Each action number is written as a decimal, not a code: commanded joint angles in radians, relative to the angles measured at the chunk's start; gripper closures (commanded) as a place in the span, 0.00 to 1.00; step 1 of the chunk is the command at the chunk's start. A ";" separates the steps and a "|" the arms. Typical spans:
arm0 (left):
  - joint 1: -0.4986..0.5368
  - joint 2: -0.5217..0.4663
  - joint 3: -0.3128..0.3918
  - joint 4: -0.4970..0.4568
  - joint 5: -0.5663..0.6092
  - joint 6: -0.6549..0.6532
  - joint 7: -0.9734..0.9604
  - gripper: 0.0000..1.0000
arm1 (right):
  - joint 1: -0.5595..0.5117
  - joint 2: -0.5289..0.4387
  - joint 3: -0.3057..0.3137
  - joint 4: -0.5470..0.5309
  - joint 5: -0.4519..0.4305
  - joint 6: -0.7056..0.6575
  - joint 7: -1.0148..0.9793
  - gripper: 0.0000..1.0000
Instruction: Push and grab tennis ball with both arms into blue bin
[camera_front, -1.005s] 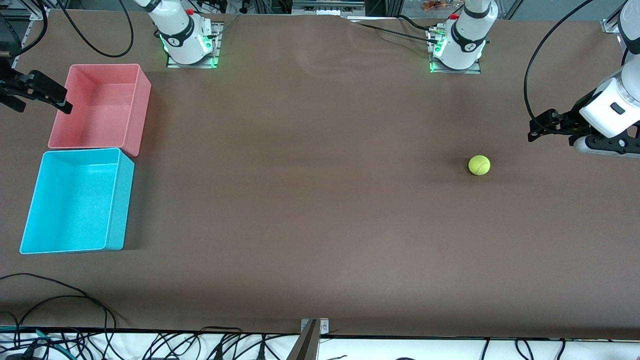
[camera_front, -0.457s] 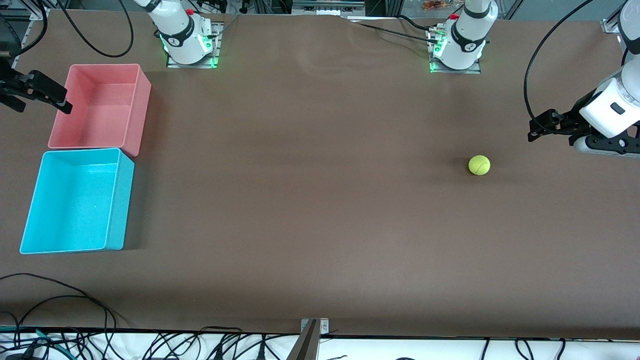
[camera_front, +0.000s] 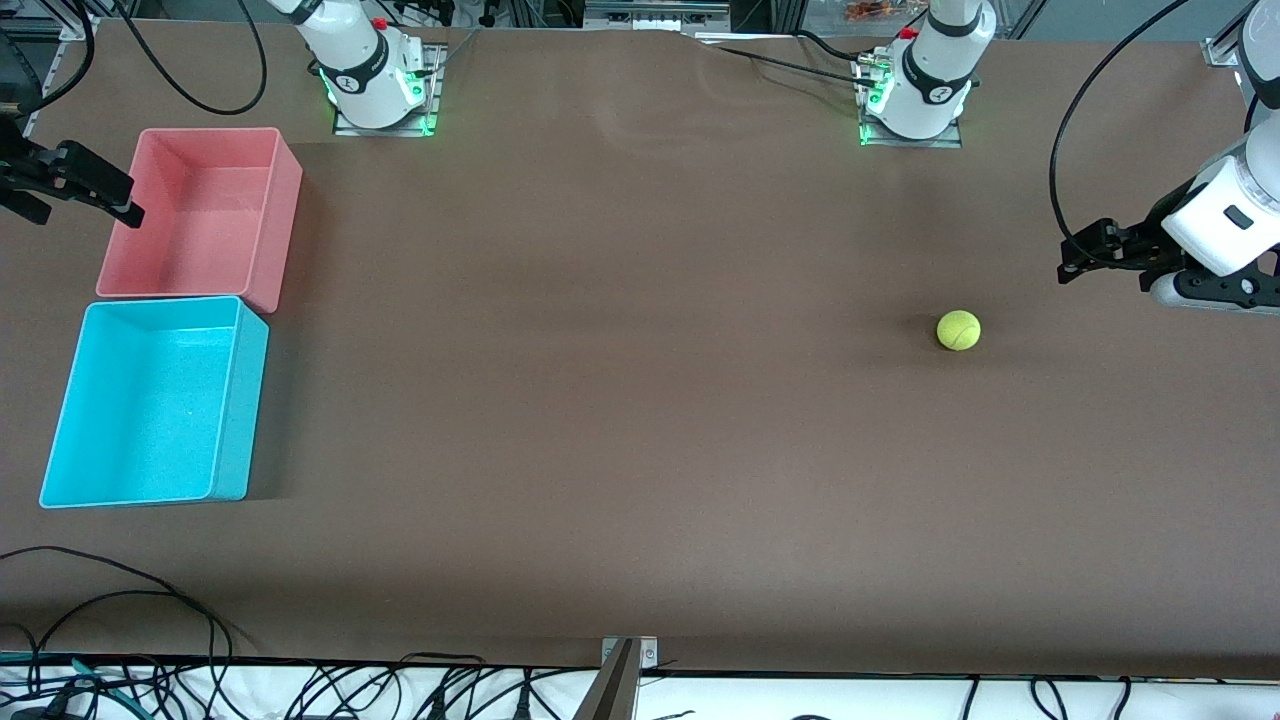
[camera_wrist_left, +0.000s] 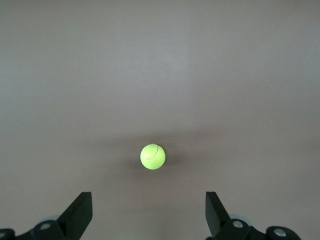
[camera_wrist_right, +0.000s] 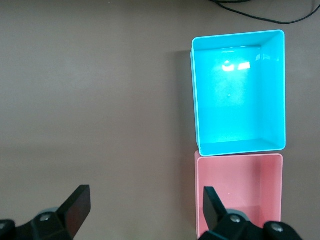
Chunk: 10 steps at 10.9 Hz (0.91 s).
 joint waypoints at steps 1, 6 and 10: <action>0.013 0.008 -0.005 0.014 -0.001 -0.014 -0.091 0.13 | -0.005 0.007 -0.001 0.024 0.016 -0.005 0.007 0.00; 0.063 0.027 -0.005 0.014 -0.003 -0.014 -0.416 0.89 | -0.004 0.007 -0.012 0.024 0.019 -0.005 0.006 0.00; 0.151 0.083 -0.006 0.008 -0.018 -0.054 -0.601 1.00 | -0.004 0.007 -0.012 0.024 0.019 -0.005 0.006 0.00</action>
